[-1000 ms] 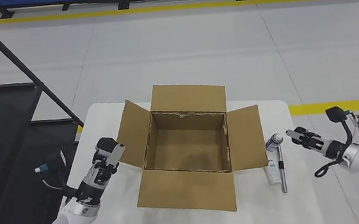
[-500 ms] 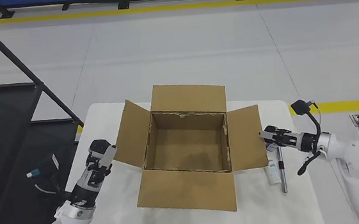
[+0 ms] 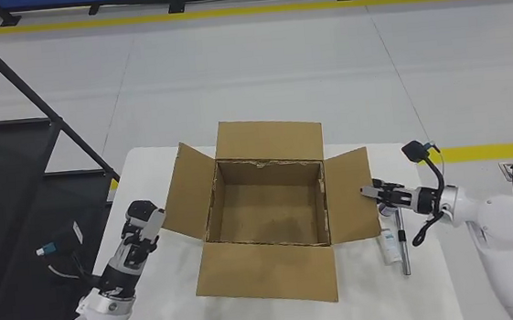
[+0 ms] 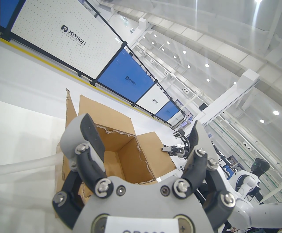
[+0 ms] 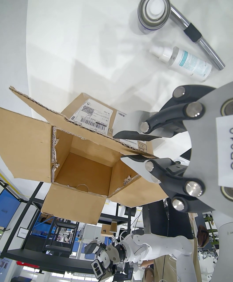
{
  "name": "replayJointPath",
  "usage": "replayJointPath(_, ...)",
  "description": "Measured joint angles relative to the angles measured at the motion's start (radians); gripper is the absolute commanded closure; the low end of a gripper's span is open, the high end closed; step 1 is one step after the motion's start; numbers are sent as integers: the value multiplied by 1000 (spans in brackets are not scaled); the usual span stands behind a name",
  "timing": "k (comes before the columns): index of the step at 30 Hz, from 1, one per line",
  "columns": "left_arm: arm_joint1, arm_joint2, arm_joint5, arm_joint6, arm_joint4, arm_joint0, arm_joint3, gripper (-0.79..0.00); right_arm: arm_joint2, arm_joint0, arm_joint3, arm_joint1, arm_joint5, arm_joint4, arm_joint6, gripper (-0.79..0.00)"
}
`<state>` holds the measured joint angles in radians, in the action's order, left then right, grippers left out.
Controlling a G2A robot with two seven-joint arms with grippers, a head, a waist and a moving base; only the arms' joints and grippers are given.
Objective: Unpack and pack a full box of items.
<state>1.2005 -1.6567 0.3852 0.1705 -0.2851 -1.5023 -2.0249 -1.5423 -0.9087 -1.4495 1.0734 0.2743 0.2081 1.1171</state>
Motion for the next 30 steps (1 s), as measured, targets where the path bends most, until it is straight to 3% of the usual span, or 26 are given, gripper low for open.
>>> replayJointPath(6,-1,-9,7,-1,4,-10,-4,-785,29,10,-2,-3,-15,-5,-18,-92)
replayJointPath(9,-1,-13,9,-2,7,-15,-5,-785,41,11,-6,-5,-26,-7,-32,-6)
replayJointPath(20,-2,-27,22,-2,17,-29,-4,-785,93,8,-37,-6,-91,-19,-85,-18)
replayJointPath(21,-2,-28,23,-2,18,-30,-4,-785,97,7,-40,-6,-97,-19,-88,-222)
replayJointPath(22,-2,-30,25,-1,19,-31,-3,-785,102,7,-45,-6,-105,-18,-92,-351)
replayJointPath(24,-2,-33,28,0,22,-34,-3,-785,108,7,-53,-7,-119,-16,-98,-502)
replayJointPath(25,-2,-35,29,0,24,-35,-2,-785,110,7,-58,-7,-126,-14,-100,-634)
replayJointPath(26,-3,-38,31,0,27,-36,-2,-785,113,6,-64,-8,-133,-13,-103,-708)
replayJointPath(28,-3,-41,33,2,29,-38,-1,-785,117,4,-73,-9,-141,-10,-105,-785)
replayJointPath(30,-3,-44,36,2,32,-40,-1,-785,121,0,-85,-11,-149,-7,-105,-785)
